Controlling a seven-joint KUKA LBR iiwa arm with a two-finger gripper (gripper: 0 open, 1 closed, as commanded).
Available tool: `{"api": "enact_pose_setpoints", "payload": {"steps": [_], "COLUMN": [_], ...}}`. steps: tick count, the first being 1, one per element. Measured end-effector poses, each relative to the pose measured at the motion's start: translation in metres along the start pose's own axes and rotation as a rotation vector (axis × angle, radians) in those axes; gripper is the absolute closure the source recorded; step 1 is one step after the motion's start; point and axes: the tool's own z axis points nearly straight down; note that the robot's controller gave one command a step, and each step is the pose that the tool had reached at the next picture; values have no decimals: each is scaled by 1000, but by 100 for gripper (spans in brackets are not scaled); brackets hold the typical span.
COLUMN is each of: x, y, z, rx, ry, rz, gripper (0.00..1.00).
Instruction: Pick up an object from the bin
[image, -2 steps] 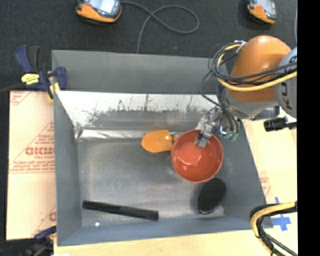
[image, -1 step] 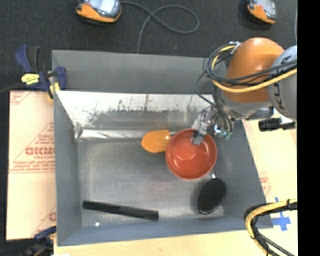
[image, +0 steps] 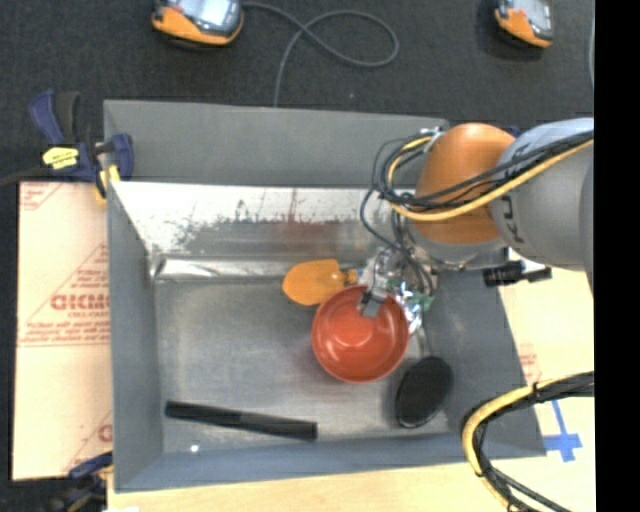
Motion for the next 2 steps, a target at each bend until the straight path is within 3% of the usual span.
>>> {"api": "enact_pose_setpoints", "payload": {"steps": [1,2], "x": [-2,-3], "y": [4,0], "z": [37,-10], "rx": [0,3], "ry": [3,8], "rz": [109,93], "gripper": [100,100]}}
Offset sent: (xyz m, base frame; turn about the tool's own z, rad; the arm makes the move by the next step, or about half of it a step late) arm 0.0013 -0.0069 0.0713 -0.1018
